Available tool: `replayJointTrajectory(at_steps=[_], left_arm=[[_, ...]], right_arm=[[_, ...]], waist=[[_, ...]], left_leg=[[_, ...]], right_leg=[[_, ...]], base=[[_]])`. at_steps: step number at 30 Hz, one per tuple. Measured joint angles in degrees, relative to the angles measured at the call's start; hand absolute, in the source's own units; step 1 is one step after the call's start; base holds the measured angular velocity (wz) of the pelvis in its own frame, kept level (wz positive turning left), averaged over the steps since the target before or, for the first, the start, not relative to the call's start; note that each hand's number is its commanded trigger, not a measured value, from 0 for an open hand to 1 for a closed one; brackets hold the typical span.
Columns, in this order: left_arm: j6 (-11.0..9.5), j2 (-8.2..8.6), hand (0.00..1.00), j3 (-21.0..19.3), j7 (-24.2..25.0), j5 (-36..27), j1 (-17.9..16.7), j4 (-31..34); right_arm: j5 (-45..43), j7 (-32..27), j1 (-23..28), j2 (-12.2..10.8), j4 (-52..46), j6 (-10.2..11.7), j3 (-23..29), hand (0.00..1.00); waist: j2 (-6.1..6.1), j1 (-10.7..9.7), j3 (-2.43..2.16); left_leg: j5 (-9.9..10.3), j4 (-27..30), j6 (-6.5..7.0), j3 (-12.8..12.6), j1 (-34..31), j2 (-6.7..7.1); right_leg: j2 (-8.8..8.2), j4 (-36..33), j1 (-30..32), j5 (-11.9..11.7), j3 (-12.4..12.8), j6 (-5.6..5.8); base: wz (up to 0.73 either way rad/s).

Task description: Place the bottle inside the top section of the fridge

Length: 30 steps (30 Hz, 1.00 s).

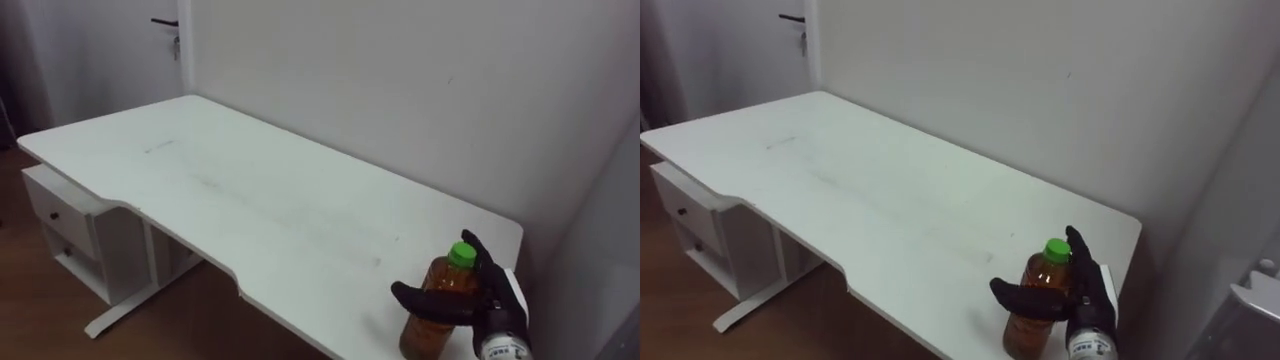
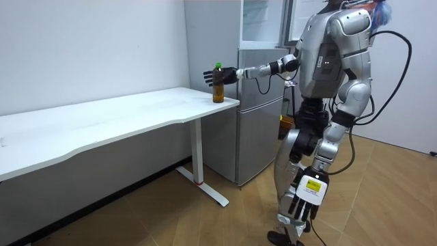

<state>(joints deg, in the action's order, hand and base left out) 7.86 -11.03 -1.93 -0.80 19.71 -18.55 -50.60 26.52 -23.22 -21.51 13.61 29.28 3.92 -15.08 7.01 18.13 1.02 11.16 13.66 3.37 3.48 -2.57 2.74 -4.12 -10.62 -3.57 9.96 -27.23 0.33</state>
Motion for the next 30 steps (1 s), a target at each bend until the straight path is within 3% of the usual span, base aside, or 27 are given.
replayJointTrajectory(at_steps=[8,15,22,30], left_arm=[[0.1,-0.03,0.0,0.0,-0.3,-0.4,0.3,-0.6],[0.1,-0.11,0.0,0.4,-0.8,-1.1,0.3,-0.9],[-0.4,-0.07,0.0,1.7,-1.7,-1.1,0.9,-0.9],[-0.8,-0.1,0.0,2.8,-2.5,-1.1,2.3,-1.1]], right_arm=[[0.0,-1.9,-0.1,0.0,3.5,0.0,0.0,0.0],[0.2,-3.5,-0.9,0.0,5.8,0.0,0.0,0.0],[1.7,-4.5,-2.4,0.0,6.3,0.1,0.0,0.0],[4.8,-5.6,-2.6,0.0,6.3,1.0,0.0,0.0]], waist=[[-0.19,1.0,0.26],[0.28,1.1,0.1],[-0.47,1.0,0.61],[-0.85,1.0,0.63]], left_leg=[[-0.2,0.0,0.0,0.5,-1.0,0.06],[-0.3,0.4,-0.09,0.6,-2.9,0.07],[-0.3,1.2,-0.09,0.7,-4.5,0.08],[-0.3,1.6,-0.1,0.8,-5.3,0.06]], right_leg=[[0.01,0.0,0.9,0.0,-0.3,-0.05],[0.05,0.0,2.6,0.0,-0.3,-0.05],[0.13,-0.1,3.8,-0.2,0.1,-0.26],[0.18,-0.1,4.4,-0.2,0.2,-0.38]], base=[[0.03],[0.01],[0.0],[0.0]])
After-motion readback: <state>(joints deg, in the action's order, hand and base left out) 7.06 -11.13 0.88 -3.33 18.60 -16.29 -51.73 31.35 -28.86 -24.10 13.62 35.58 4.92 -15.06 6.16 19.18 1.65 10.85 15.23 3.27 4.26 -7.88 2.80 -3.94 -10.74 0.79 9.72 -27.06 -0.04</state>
